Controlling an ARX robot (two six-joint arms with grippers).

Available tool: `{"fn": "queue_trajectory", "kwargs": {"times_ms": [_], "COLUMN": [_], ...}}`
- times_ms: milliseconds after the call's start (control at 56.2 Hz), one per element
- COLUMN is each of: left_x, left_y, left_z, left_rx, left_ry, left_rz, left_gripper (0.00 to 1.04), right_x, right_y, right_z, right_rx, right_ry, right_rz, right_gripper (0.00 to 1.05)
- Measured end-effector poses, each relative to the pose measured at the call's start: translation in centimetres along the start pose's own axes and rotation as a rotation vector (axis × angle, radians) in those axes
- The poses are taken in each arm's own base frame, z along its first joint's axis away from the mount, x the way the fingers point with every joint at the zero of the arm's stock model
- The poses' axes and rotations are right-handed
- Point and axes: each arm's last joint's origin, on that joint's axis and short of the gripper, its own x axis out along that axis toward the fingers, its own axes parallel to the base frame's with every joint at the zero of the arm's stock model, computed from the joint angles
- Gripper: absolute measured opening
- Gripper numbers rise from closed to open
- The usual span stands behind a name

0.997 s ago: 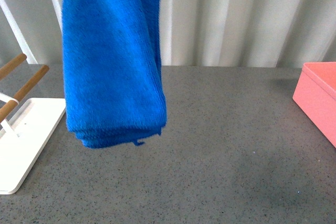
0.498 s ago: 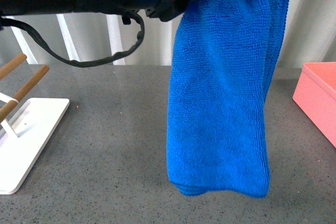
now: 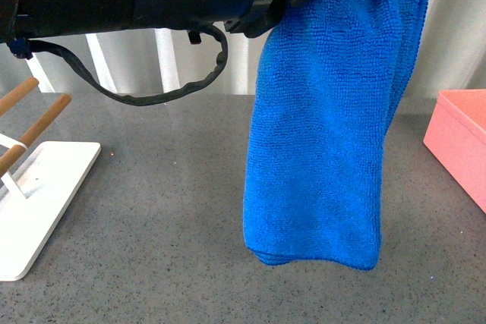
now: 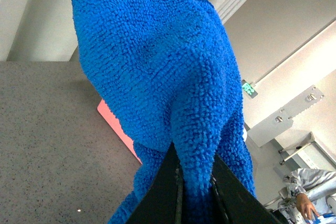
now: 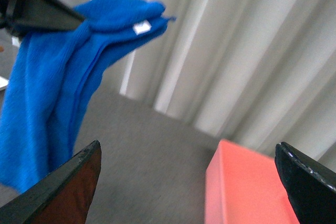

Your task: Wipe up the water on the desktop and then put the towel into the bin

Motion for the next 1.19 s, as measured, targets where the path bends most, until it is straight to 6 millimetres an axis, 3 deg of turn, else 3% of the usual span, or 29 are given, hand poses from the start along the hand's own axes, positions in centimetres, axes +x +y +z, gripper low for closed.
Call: {"fn": "queue_trajectory", "kwargs": {"times_ms": [107, 196, 267, 445, 587, 765, 1193], "left_x": [-0.2, -0.2, -0.2, -0.1, -0.1, -0.1, -0.1], "left_y": [-0.4, -0.4, -0.5, -0.7, -0.9, -1.0, -1.6], "left_z": [0.4, 0.4, 0.5, 1.0, 1.3, 1.4, 2.2], "left_rx": [0.006, -0.002, -0.008, -0.019, -0.042, -0.072, -0.081], "left_ry": [-0.011, -0.012, -0.016, -0.034, -0.041, -0.043, -0.059], "left_rz": [-0.007, -0.005, 0.002, 0.001, -0.001, -0.001, -0.015], "left_gripper": [0.05, 0.05, 0.05, 0.05, 0.05, 0.05, 0.05], "right_x": [3.6, 6.6, 7.9, 8.7, 9.8, 11.3, 15.1], "right_y": [-1.8, -1.8, -1.0, 0.7, 1.3, 1.6, 1.2], "right_z": [1.1, -0.5, -1.6, -1.7, -2.5, -4.4, -5.8], "right_rx": [0.007, 0.167, 0.288, 0.405, 0.444, 0.475, 0.471], "right_ry": [-0.040, 0.050, 0.062, 0.019, 0.022, 0.080, 0.110], "right_rz": [0.117, 0.302, 0.439, 0.566, 0.568, 0.556, 0.584], "right_gripper": [0.98, 0.98, 0.98, 0.98, 0.98, 0.98, 0.98]}}
